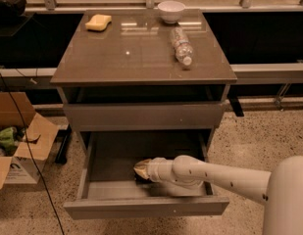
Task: Pick rxbar chocolate from middle drawer and place on counter
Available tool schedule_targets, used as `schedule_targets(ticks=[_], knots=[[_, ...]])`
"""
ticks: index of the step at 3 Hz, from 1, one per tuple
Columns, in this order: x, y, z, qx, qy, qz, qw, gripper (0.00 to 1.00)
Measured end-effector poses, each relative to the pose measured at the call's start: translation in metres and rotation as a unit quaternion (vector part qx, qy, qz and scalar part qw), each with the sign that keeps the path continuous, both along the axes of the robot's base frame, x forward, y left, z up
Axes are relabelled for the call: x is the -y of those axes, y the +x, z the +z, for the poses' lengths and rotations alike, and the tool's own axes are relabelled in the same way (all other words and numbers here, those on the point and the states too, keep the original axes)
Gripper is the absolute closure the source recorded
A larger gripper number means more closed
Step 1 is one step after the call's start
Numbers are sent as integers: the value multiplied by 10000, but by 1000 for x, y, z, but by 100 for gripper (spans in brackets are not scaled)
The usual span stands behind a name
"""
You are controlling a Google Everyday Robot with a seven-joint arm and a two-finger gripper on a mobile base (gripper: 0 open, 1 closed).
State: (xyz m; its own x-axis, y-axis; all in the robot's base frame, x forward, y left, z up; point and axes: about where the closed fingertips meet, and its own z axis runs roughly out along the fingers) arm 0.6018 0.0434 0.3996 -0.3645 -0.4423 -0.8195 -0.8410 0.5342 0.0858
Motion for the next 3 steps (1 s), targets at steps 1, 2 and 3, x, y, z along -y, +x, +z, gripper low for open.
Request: schedule_targets(ticks=[1, 2, 3], knots=[[-1, 3, 21, 229, 492, -33, 9985, 100], [8, -6, 55, 355, 828, -23, 9959, 100], [25, -30, 106, 529, 925, 217, 9941, 100]])
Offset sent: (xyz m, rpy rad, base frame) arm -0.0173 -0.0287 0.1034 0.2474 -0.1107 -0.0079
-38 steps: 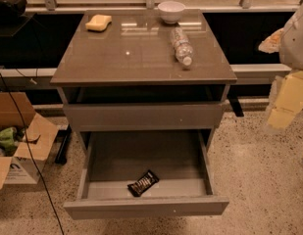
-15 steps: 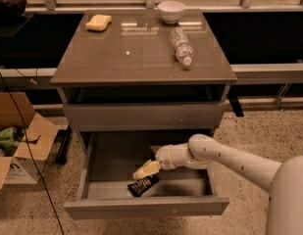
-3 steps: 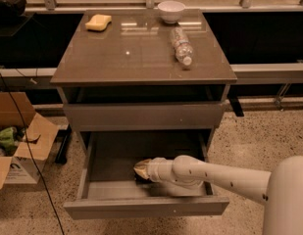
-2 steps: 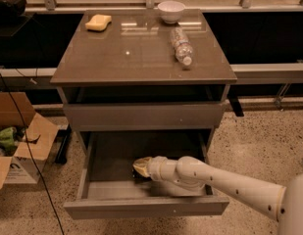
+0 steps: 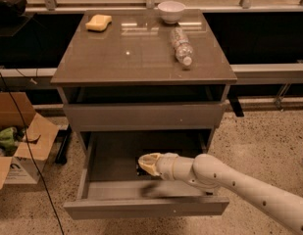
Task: Pick rxbar chocolate from middle drawer and place on counter
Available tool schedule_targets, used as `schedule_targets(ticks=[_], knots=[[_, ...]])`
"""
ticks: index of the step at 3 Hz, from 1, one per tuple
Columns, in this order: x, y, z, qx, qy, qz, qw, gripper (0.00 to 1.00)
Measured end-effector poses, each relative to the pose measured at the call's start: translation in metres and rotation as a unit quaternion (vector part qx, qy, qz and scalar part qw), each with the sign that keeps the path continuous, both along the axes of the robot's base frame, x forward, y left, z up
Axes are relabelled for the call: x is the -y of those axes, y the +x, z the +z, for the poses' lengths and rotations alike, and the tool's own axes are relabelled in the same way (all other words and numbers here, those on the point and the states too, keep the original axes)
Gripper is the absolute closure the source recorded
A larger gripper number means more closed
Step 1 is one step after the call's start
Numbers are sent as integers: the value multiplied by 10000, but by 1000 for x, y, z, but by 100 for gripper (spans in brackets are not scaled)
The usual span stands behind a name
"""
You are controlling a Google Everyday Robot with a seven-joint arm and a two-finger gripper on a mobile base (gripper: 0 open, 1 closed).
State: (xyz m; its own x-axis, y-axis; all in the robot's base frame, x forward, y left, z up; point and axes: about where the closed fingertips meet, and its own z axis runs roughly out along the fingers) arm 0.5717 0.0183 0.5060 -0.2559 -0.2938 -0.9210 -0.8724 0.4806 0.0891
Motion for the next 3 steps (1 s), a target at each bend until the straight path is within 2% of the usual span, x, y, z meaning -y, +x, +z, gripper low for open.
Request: schedule_targets(ticks=[1, 2, 3], knots=[[14, -26, 71, 524, -117, 279, 9982, 100], [23, -45, 146, 1285, -278, 608, 9895, 100], [22, -55, 227, 2192, -593, 988, 9689, 100]])
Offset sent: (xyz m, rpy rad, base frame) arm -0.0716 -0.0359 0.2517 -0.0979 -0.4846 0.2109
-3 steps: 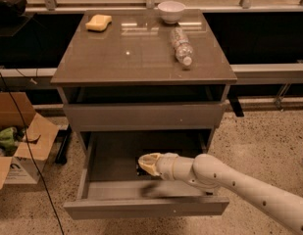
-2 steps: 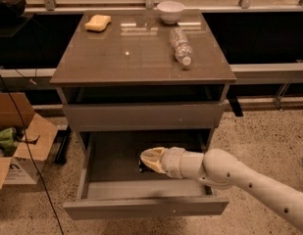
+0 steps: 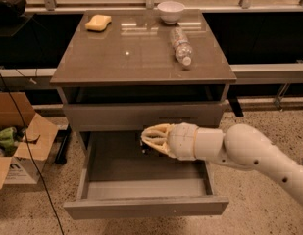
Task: Pick rxbar chocolate from middle drawer and place on counter
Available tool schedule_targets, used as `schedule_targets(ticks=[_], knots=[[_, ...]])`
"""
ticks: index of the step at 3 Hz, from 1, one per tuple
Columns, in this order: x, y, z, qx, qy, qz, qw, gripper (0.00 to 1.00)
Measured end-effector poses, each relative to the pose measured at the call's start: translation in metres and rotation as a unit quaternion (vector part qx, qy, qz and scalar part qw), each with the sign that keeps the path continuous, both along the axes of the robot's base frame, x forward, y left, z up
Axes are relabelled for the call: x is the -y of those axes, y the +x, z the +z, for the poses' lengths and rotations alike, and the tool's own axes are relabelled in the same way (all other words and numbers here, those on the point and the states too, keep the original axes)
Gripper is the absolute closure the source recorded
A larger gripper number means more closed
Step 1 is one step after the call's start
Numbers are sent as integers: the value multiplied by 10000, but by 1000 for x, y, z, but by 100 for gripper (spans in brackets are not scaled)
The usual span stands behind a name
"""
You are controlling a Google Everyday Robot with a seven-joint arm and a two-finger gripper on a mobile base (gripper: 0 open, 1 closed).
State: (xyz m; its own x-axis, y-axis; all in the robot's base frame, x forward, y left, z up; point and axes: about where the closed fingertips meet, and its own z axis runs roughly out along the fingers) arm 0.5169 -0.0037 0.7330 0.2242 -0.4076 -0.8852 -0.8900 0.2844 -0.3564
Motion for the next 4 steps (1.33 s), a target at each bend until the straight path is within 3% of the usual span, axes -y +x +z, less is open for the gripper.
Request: schedule_targets(ticks=[1, 2, 3, 4], knots=[[-6, 6, 81, 853, -389, 193, 9954, 100], [-11, 31, 155, 1418, -700, 196, 9872, 100], [-20, 77, 204, 1565, -843, 204, 9839, 100], [-17, 137, 199, 1308, -907, 231, 9870, 100]])
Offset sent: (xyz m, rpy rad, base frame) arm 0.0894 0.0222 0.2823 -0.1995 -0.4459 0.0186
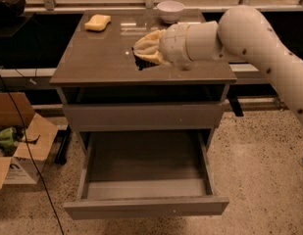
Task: Pick rxbar chocolate from middle drawer and place on counter
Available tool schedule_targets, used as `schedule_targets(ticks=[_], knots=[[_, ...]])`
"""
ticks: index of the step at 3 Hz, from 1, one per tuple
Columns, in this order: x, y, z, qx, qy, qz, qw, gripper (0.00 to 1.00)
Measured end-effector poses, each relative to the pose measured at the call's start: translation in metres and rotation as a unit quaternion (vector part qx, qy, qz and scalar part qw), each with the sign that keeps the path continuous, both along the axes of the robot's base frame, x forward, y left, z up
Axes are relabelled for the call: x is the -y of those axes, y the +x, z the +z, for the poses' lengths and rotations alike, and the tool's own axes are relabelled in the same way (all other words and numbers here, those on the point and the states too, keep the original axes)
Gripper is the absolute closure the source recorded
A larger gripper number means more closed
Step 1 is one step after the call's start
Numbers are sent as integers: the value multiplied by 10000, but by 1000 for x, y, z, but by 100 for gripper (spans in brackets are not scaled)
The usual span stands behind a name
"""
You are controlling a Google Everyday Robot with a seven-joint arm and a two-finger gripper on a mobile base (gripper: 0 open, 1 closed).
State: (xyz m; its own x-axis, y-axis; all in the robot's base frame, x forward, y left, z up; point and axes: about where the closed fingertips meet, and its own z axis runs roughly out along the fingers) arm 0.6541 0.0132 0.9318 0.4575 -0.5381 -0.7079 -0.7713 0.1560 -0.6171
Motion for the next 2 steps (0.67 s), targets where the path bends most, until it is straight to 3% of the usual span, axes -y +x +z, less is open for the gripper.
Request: schedule_targets(ticks=[1, 2], knots=[[-7, 62, -41, -544, 65, 71, 9985, 100], [3, 107, -18, -667, 513, -172, 9963, 100]])
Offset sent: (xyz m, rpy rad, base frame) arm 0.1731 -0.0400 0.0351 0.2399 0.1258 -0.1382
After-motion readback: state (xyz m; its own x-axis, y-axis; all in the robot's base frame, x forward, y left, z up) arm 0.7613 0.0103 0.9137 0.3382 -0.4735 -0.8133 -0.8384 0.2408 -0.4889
